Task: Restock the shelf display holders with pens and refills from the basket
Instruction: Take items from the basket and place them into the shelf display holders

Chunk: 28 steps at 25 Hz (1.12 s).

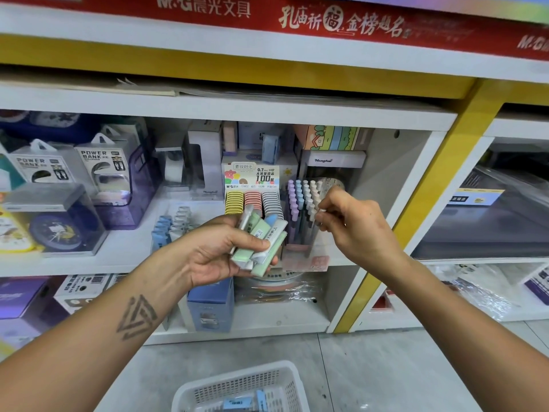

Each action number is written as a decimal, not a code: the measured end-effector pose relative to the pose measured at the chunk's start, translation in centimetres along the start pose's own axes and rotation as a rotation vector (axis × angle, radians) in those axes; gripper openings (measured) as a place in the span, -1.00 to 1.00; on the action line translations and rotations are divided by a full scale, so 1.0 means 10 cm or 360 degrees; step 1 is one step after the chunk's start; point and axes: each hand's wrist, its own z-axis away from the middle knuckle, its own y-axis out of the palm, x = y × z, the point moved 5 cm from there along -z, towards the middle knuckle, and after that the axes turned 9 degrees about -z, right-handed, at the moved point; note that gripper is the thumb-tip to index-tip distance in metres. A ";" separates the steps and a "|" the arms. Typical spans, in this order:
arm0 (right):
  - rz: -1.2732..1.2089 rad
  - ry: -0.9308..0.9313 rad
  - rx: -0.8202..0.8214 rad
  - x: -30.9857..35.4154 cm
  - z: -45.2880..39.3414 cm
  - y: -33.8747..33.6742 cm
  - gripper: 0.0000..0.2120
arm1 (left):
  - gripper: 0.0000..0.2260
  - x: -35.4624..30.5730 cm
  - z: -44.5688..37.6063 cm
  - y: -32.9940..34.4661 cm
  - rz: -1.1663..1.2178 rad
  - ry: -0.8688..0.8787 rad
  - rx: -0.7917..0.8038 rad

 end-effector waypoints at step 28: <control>-0.1627 0.1227 0.0082 0.15 -0.16 0.55 -0.81 | -0.68 -0.08 0.00 -0.12 0.0224 0.0133 -0.0304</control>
